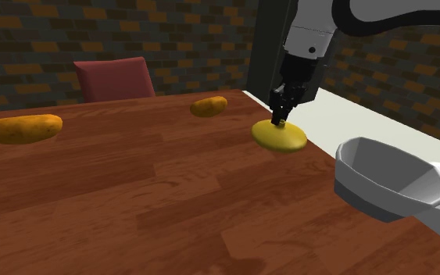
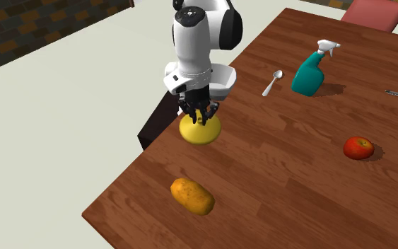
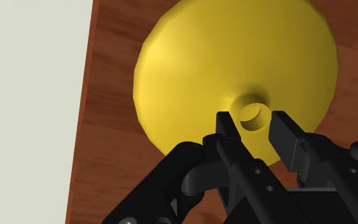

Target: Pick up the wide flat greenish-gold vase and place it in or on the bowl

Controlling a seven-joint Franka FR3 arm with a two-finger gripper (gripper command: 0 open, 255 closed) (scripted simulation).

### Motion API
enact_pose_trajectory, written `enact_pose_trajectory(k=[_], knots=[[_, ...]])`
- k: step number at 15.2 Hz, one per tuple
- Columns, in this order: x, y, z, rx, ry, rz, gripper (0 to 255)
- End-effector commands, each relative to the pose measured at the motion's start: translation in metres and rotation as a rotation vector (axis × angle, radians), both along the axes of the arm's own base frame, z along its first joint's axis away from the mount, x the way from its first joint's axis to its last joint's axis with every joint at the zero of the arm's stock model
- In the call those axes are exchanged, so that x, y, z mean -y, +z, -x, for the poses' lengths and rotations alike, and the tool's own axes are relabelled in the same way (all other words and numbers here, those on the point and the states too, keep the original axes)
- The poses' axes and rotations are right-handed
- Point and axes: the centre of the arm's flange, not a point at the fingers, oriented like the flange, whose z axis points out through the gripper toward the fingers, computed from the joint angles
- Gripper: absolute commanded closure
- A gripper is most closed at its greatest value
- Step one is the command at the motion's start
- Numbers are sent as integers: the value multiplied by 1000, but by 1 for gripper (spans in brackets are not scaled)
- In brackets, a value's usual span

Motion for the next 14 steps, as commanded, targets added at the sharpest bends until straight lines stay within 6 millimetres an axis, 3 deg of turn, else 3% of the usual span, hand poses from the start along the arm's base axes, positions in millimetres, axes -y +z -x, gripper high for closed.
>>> enact_pose_trajectory(k=[1,14], knots=[[0,9,-1,0,0,0,255],[0,78,-1,0,0,0,255]])
